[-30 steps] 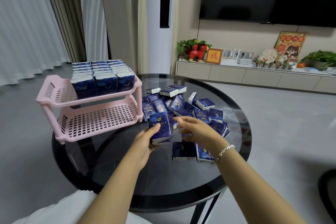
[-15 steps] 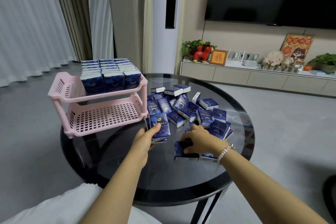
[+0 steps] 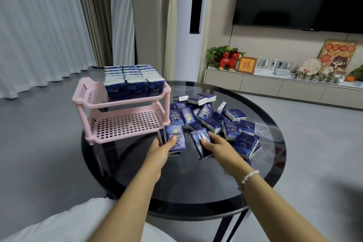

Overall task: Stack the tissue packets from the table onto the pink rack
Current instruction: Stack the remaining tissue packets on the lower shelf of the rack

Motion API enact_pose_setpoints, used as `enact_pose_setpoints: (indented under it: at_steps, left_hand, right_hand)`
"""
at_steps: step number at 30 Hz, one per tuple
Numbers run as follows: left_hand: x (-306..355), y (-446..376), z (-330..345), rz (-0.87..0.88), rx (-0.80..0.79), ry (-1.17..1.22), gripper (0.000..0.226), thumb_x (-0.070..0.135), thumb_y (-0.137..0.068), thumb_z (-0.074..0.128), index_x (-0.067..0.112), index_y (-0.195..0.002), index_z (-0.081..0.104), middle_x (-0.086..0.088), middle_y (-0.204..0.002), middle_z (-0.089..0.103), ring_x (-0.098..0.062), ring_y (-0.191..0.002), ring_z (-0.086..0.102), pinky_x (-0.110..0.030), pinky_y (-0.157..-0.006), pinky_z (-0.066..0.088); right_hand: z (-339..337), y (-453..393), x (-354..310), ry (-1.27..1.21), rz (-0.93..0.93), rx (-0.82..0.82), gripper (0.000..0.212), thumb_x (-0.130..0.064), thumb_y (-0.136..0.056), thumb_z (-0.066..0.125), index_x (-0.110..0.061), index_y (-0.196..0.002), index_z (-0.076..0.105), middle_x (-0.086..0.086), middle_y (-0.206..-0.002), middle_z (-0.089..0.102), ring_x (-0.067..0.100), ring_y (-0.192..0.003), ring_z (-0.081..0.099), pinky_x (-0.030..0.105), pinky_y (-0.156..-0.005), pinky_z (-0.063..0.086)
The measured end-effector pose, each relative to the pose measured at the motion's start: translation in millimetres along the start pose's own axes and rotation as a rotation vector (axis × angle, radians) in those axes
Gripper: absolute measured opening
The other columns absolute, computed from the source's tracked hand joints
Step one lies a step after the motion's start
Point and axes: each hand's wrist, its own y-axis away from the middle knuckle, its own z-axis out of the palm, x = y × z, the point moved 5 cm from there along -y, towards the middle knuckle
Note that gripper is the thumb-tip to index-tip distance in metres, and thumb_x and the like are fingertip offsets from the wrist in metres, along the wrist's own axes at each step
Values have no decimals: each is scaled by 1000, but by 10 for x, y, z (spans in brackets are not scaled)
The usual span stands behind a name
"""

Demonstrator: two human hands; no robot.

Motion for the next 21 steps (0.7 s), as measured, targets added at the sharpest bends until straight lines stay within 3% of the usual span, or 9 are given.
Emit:
enact_pose_setpoints:
  at_steps: [2,4,6,8,11,14,16,19,21]
  left_hand:
    - [22,41,37,29,-44,-58,80,53,-78,67,26,-145,33,8,-143,47,-14,-130,44,-37,-113,30]
    - [30,89,92,8,-76,-83,96,64,-73,63,36,-150,12,13,-154,26,-15,-141,29,-42,-117,22]
    - [33,109,109,-5,-74,-90,86,55,-88,53,37,-150,-3,13,-157,14,-14,-144,21,-43,-119,17]
    - [64,124,109,5,-72,-106,74,50,-95,42,38,-149,-7,10,-159,7,-12,-145,15,-42,-120,13]
    - [98,146,102,12,-97,-175,73,62,-93,29,36,-149,-9,12,-159,-4,-10,-147,3,-40,-120,6]
    - [60,153,57,-9,-138,-252,92,82,-76,34,43,-147,-8,16,-157,0,-9,-146,3,-42,-120,6]
    - [42,141,-12,8,-172,-246,99,88,-64,47,52,-146,5,21,-156,11,-6,-145,14,-43,-120,10]
    - [70,143,-131,39,-194,-209,83,75,-67,60,46,-140,35,27,-139,45,1,-132,39,-35,-118,21]
    - [133,189,-208,60,-171,-264,65,58,-78,64,44,-137,40,28,-128,53,2,-124,47,-32,-115,27]
  right_hand:
    - [149,16,-17,-272,24,-14,21,-16,-96,50,-9,-113,62,14,-114,67,31,-108,62,49,-101,45]
    - [317,41,-67,-389,28,-42,25,-13,-98,45,-7,-118,59,16,-116,66,31,-109,62,46,-98,47]
    - [464,58,-109,-447,13,-66,27,-12,-99,43,-8,-121,57,12,-117,66,26,-108,62,40,-97,49]
    - [562,42,-111,-470,-2,-86,30,-15,-99,42,-10,-127,53,9,-121,64,22,-111,62,39,-100,47]
    - [667,37,-130,-442,-30,-130,27,-15,-100,39,-18,-125,51,1,-118,65,16,-107,63,37,-100,46]
    - [729,44,-141,-433,-43,-196,28,-15,-101,38,-22,-125,50,-4,-117,65,12,-106,63,34,-99,47]
    - [746,35,-134,-465,-25,-265,31,-18,-101,36,-20,-129,48,0,-122,63,14,-108,63,31,-96,49]
    - [757,16,-171,-498,-14,-409,36,-17,-101,32,-17,-134,47,3,-123,63,13,-103,65,25,-82,54]
    - [740,-22,-172,-472,-15,-475,39,-10,-100,35,-26,-134,43,-2,-118,66,11,-100,66,23,-77,55]
